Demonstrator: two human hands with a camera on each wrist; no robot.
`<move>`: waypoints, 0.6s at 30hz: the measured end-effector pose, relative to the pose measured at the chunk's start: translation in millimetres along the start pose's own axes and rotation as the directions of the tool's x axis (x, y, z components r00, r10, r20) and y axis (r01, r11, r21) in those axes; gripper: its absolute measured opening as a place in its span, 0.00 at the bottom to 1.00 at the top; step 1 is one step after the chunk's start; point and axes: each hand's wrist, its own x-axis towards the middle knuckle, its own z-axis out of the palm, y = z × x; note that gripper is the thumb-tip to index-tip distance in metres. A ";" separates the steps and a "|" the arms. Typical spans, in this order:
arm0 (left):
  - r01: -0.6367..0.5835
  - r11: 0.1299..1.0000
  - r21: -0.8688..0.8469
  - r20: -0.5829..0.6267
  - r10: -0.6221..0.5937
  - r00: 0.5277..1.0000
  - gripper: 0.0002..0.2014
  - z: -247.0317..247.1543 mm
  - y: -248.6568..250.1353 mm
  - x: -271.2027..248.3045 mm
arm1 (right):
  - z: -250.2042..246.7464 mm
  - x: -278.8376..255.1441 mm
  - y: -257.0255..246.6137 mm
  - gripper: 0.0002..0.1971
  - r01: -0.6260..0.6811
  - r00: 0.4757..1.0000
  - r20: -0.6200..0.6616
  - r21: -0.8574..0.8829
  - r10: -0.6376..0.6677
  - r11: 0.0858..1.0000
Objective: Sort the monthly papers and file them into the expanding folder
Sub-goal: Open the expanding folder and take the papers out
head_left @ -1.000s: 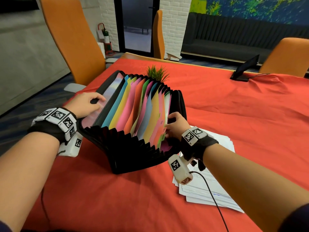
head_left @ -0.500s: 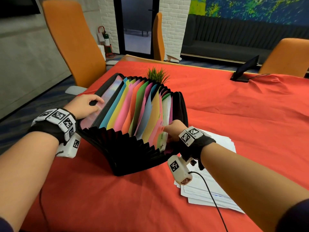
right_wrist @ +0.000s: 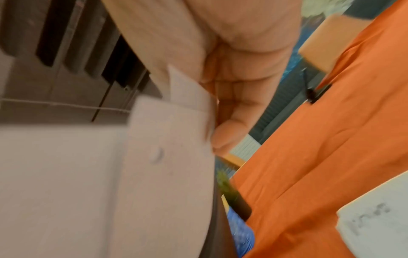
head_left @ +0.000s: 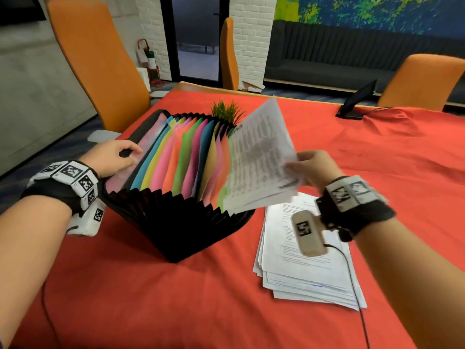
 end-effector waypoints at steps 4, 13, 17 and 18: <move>-0.018 1.000 0.023 0.019 0.017 1.000 0.14 -0.3 -0.5 4.2 | -65.1 1.7 50.2 0.09 -0.091 0.986 -0.127 0.137 0.109 0.986; -0.026 0.998 0.049 0.026 0.025 0.999 0.13 -0.1 -11.3 7.0 | -81.7 -45.2 213.2 0.09 -0.415 0.894 -0.093 0.191 0.437 0.889; -0.017 0.999 0.037 -0.003 0.017 1.000 0.12 1.2 -11.1 2.3 | -61.4 -52.4 276.4 0.08 -0.550 0.835 -0.155 -0.243 0.528 0.799; -0.014 1.000 0.026 -0.007 0.014 1.000 0.11 1.4 -9.9 0.9 | -58.9 -49.9 279.8 0.10 -0.561 0.827 -0.181 -0.322 0.532 0.763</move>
